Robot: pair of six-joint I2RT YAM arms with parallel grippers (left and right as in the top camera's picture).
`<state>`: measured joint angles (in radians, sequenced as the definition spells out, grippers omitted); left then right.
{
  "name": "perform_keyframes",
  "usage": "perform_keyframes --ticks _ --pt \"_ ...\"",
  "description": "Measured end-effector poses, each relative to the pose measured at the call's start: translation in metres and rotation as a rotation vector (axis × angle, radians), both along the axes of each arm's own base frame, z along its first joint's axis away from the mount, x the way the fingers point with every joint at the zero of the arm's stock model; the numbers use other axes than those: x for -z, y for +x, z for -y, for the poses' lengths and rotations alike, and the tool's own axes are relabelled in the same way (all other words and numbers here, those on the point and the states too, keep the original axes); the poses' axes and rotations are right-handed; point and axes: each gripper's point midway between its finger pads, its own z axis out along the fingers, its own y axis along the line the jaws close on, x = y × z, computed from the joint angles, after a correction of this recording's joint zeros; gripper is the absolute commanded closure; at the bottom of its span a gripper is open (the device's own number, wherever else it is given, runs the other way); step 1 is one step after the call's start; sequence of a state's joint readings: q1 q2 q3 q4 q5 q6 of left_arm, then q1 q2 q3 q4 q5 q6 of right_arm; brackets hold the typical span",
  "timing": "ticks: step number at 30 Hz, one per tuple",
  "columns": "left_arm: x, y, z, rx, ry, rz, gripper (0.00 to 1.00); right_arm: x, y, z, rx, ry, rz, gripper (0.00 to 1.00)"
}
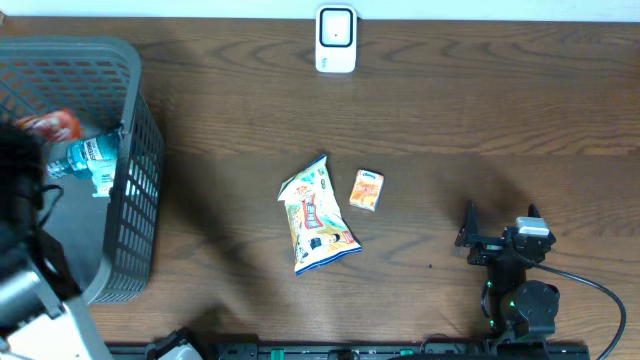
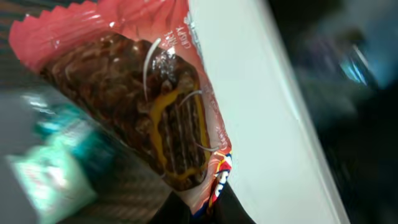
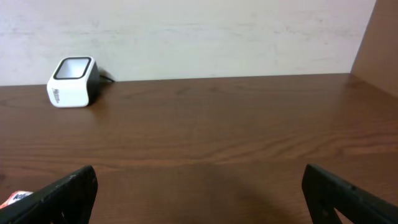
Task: Scan the item barcode
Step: 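Carry the red chocolate bar out and drop it beside the tissue pack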
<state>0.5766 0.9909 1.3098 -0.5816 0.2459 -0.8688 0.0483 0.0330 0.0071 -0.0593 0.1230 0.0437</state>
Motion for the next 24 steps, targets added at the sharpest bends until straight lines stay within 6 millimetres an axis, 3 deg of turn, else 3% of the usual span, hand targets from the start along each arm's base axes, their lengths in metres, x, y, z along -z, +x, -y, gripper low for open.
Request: perform_keyframes --ticks 2,6,13,18,24 --pt "-0.008 0.010 0.033 0.155 0.043 0.020 0.93 0.000 0.000 0.000 0.000 0.000 0.000 0.01" --pt "-0.006 0.029 0.099 0.440 0.123 0.007 0.93 0.000 0.000 0.000 0.000 0.000 0.000 0.01" --pt "0.027 0.054 0.209 0.883 0.281 -0.067 0.93 0.000 0.000 0.000 0.000 0.000 0.000 0.01" --pt "0.077 0.071 0.270 1.076 0.359 -0.190 0.93 0.000 0.000 0.000 0.000 0.000 0.000 0.01" --pt "0.160 0.083 0.329 1.255 0.390 -0.393 0.92 0.000 0.000 0.000 0.000 0.000 0.000 0.01"
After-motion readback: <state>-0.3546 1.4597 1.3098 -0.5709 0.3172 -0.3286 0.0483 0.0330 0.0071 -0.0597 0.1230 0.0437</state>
